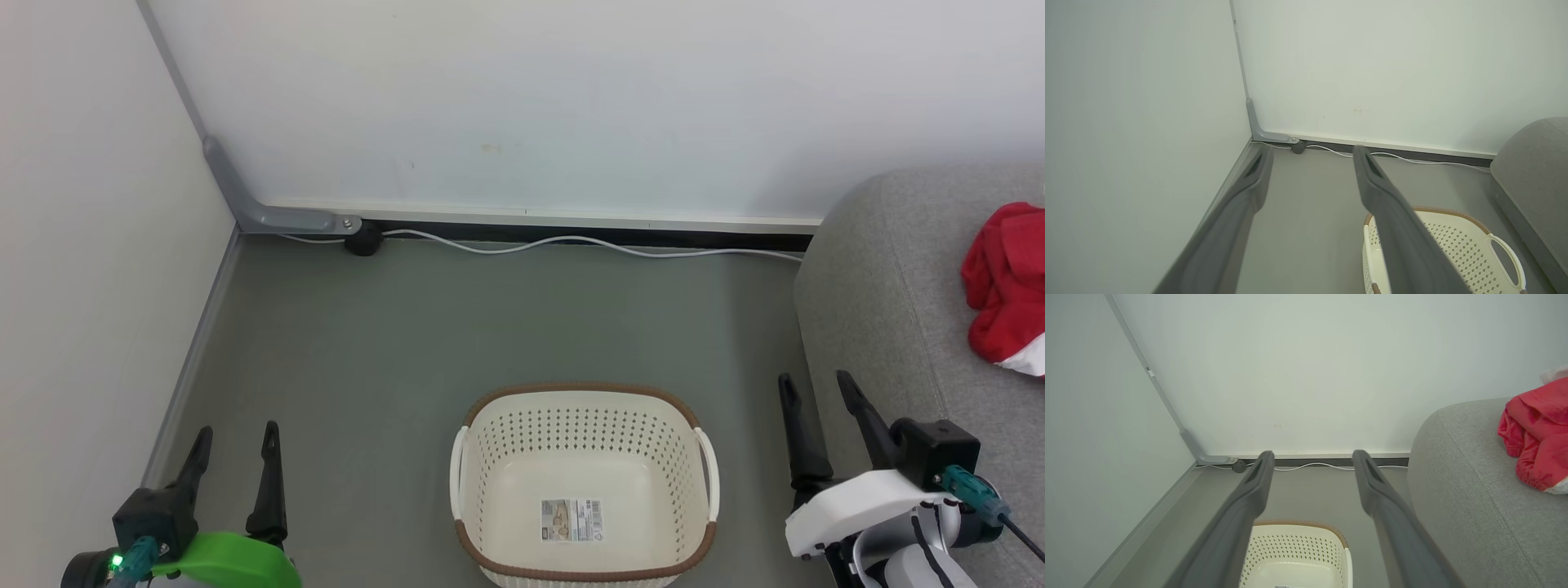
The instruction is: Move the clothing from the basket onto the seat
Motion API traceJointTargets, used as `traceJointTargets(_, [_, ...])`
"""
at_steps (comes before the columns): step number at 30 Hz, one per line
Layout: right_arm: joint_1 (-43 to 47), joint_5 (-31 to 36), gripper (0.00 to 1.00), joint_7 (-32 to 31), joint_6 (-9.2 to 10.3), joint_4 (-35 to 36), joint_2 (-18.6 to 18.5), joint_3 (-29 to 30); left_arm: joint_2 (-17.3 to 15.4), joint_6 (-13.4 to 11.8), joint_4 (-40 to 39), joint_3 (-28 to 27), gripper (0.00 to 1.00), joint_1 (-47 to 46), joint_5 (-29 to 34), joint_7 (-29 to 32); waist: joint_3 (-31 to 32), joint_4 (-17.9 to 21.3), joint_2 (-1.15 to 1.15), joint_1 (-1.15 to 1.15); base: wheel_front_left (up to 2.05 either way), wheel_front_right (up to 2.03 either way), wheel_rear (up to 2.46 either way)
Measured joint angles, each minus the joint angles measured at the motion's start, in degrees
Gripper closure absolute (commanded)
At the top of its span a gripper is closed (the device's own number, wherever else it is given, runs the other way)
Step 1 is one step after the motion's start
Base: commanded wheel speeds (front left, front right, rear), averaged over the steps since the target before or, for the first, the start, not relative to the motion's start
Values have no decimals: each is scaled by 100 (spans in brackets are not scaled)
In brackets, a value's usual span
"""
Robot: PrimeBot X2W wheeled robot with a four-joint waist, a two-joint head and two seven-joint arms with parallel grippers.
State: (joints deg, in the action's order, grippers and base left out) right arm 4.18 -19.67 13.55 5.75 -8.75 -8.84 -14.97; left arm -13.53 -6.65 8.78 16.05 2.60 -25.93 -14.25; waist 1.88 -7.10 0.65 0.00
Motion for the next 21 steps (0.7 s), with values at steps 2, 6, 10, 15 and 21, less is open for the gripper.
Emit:
traceJointTargets(2, [16,1,0,-10,16,19,-1,0,2,0,-5,-5,0,24,5,0,-1,0,0,0,0,0,0])
traceJointTargets(6, [72,1,100,-49,15,-4,11,-9,27,1,33,-2,100,55,155,10,-2,-1,0,0,0,0,0])
traceJointTargets(10, [241,-2,100,-49,15,-250,104,-56,194,1,292,102,100,139,155,11,-3,0,0,0,0,0,0])
traceJointTargets(15, [325,-154,100,-49,-18,-299,152,-48,259,13,347,88,100,192,51,62,-8,12,0,0,0,0,0])
traceJointTargets(21, [325,-566,100,-109,-70,-281,171,13,307,68,339,-26,100,192,-394,145,-22,67,-1,0,0,0,0])
